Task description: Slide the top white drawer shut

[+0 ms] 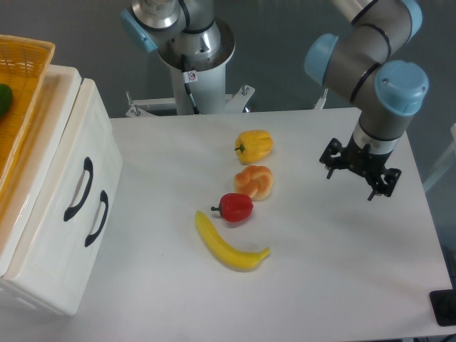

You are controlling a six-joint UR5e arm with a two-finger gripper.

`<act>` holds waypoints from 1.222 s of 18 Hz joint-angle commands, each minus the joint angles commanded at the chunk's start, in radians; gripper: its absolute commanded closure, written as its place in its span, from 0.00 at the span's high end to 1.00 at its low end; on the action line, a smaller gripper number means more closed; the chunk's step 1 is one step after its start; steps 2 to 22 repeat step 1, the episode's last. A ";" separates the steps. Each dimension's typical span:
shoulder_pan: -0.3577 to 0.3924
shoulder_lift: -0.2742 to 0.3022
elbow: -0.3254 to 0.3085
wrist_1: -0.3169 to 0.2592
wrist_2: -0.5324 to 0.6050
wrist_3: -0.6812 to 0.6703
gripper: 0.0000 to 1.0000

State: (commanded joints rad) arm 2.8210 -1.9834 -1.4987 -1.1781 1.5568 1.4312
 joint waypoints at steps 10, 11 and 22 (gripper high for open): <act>0.000 -0.002 0.000 -0.002 0.009 0.000 1.00; 0.000 -0.002 0.000 -0.002 0.009 0.000 1.00; 0.000 -0.002 0.000 -0.002 0.009 0.000 1.00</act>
